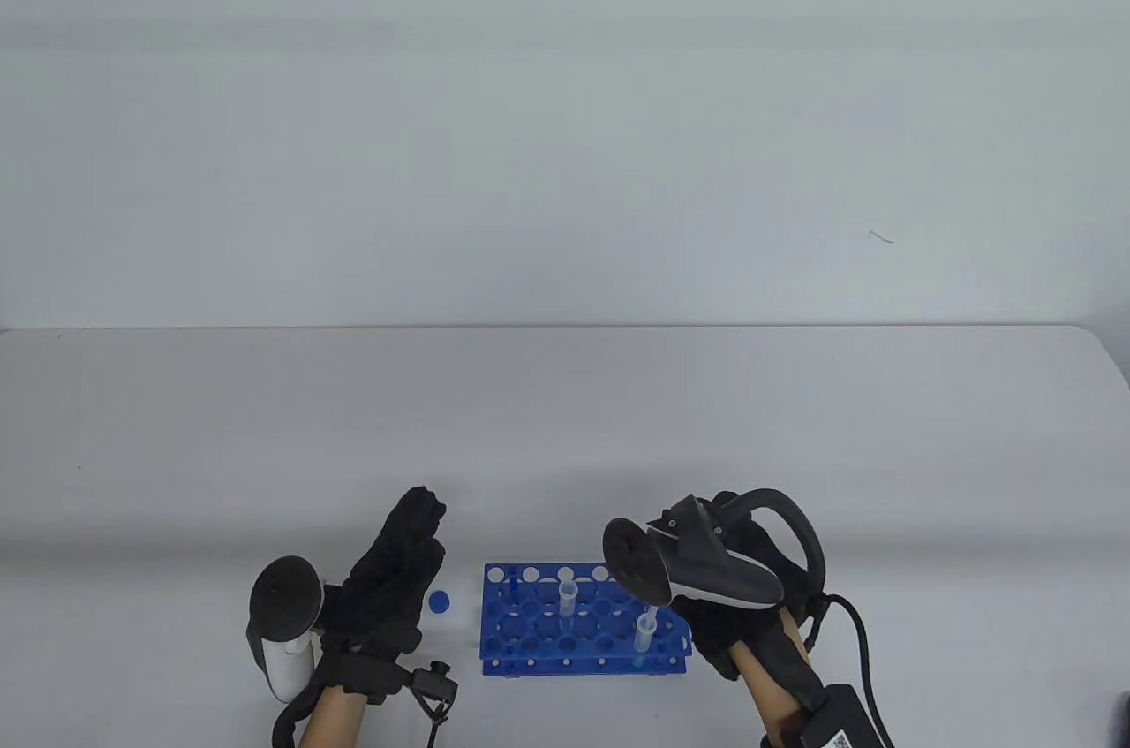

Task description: Press a plastic transfer pipette bulb to move liquid between test tubes

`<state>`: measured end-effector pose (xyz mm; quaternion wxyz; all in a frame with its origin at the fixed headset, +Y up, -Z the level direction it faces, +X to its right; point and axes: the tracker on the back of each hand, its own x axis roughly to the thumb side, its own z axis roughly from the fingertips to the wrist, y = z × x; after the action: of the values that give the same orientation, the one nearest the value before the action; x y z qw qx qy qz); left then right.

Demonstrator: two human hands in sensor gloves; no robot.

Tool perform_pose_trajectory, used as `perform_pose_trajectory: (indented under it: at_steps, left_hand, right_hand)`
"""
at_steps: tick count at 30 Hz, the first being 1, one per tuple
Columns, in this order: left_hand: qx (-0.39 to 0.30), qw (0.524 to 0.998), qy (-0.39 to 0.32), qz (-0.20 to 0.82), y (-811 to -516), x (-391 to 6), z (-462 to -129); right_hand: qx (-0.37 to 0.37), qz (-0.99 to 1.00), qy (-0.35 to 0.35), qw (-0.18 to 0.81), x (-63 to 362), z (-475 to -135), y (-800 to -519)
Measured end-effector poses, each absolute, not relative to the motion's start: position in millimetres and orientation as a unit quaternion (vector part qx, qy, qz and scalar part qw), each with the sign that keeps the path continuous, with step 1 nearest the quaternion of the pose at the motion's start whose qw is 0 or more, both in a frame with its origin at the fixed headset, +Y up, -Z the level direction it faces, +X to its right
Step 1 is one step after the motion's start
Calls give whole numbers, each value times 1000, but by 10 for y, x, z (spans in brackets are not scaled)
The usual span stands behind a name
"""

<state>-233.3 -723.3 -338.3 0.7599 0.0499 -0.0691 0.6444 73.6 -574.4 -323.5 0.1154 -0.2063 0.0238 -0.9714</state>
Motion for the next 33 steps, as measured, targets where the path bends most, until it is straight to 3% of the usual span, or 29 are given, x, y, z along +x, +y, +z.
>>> perform_pose_trajectory:
  at_steps: [12, 20, 25, 33]
  left_hand:
    - [50, 760, -70, 645, -7231, -2336, -3383]
    - [51, 759, -70, 645, -7229, -2337, -3383]
    - [51, 759, -70, 645, -7230, -2337, -3383]
    - [50, 758, -71, 646, -7230, -2334, -3384]
  right_hand:
    - [-180, -981, 44, 64, 968, -3120, -5487]
    - [-182, -975, 124, 11, 1057, -2935, -5266]
    - [-226, -962, 150, -34, 915, -2966, -5335]
    - [-241, -962, 129, 20, 609, -3130, -5618]
